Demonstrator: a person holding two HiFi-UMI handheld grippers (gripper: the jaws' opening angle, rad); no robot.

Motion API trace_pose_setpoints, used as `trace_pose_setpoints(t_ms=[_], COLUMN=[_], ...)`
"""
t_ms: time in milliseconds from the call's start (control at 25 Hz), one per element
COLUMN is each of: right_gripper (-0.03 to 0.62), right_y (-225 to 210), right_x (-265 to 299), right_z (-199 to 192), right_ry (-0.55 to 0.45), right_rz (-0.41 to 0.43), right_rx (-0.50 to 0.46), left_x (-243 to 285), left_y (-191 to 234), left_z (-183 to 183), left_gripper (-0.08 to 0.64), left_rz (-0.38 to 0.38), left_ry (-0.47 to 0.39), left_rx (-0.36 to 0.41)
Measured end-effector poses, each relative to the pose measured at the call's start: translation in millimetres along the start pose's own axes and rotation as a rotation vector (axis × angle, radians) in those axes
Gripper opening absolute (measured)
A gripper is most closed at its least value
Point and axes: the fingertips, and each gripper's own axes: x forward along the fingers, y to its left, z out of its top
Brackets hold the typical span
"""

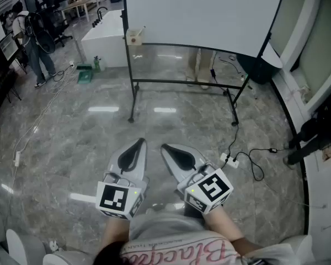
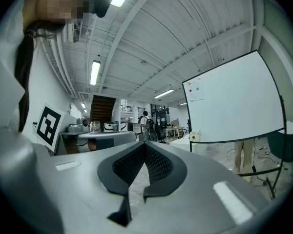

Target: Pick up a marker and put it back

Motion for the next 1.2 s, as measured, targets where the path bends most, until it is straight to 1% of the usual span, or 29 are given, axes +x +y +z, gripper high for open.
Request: trace_pose_setpoints(t_ms=[400, 600, 800, 960, 1200], right_gripper=[0.0, 0.0, 0.0, 0.002, 0.002], right_y=[-13.7, -26.9, -41.8, -50.7, -74.0], right_x=[-3.1, -6.0, -7.7, -1.4, 31.3], right_z=[0.3, -3.3, -12.4, -14.2, -16.3], right_ry=[0.015, 0.016, 0.019, 0.0, 0.011], right_rz=[0.018, 0.03, 0.042, 0.05, 0.066], right_rx=[-0.028, -0.025, 0.003, 0.013, 0.022], left_x=[17.5, 27.9, 35.6, 44.0, 73.3], left_y=[-7.6, -12.9, -15.5, -6.0, 24.2], left_z=[-3.3, -7.7, -21.0, -26.6, -30.0], left_gripper=[0.0, 0.0, 0.0, 0.0, 0.0], left_rz=[0.007, 0.021, 0.042, 0.056, 0.074], left_ry=[0.003, 0.009, 0.029, 0.039, 0.036], left_rx=[-0.002, 0.005, -0.004, -0.022, -0.024])
